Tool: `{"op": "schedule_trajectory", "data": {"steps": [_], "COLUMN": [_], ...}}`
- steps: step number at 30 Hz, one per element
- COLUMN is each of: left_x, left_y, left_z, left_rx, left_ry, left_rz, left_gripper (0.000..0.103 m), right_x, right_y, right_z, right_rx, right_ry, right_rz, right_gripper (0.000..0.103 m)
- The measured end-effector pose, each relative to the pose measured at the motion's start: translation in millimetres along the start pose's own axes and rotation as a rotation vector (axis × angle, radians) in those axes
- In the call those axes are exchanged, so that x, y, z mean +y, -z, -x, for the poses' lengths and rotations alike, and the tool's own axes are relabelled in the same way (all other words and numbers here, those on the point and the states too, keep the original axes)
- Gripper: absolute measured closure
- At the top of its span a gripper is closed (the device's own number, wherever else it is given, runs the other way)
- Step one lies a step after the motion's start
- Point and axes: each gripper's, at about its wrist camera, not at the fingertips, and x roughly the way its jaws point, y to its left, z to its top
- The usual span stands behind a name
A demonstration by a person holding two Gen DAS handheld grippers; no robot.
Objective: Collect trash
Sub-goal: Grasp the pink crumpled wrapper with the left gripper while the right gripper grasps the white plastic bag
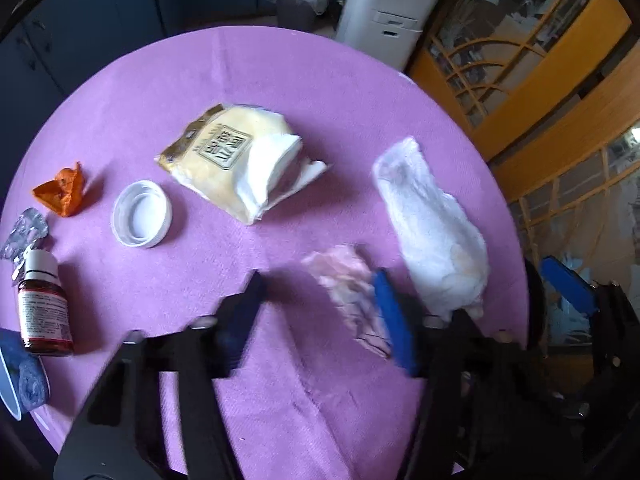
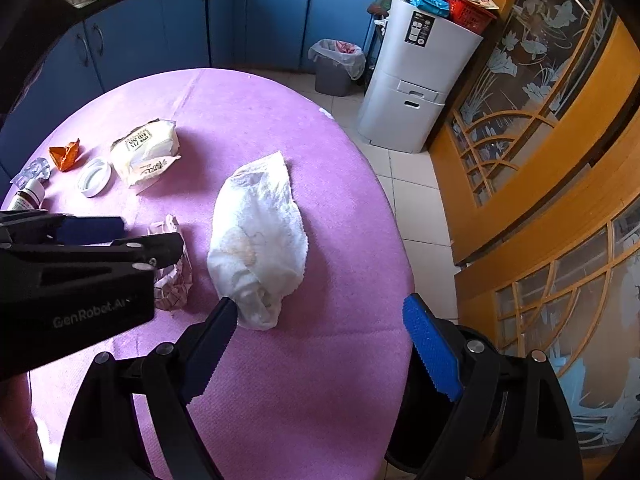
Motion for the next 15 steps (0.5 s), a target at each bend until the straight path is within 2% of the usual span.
{"op": "schedule_trajectory", "data": {"steps": [1, 2, 5, 11, 13, 14, 15], "left_x": [0.0, -0.5, -0.7, 11.4, 14.0, 16.3, 17.3], "left_y": [0.8, 1.8, 4.3, 5.5, 4.7, 5.0, 5.5], "left_z": [1.1, 1.9, 5.1, 16.5, 18.1, 18.7, 19.3], "left_rx": [0.000, -0.002, -0.015, -0.046, -0.051, -0.051, -0.052], "left_ry": [0.003, -0.001, -0.014, -0.033, -0.042, -0.043, -0.046], "left_rz": [0.002, -0.001, -0.014, 0.007, 0.010, 0.016, 0.020], "left_gripper": [0.064, 0.065, 0.078, 0.093, 0.094, 0.095, 0.095], "right_x": [1.2, 2.2, 4.4, 6.9, 8.8, 10.4, 11.7], "right_y": [0.2, -0.7, -3.3, -8.6, -10.0, -10.7, -11.4], "right_z": [0.2, 0.6, 2.3, 8.7, 7.4, 5.1, 2.6], "right_rx": [0.000, -0.002, -0.013, -0.035, -0.032, -0.027, -0.020], "right_ry": [-0.006, -0.019, -0.043, -0.113, -0.116, -0.125, -0.130], "right_rz": [0.000, 0.000, 0.002, -0.007, -0.002, 0.001, 0.002], "right_gripper": [0.024, 0.025, 0.025, 0.025, 0.026, 0.029, 0.041]}}
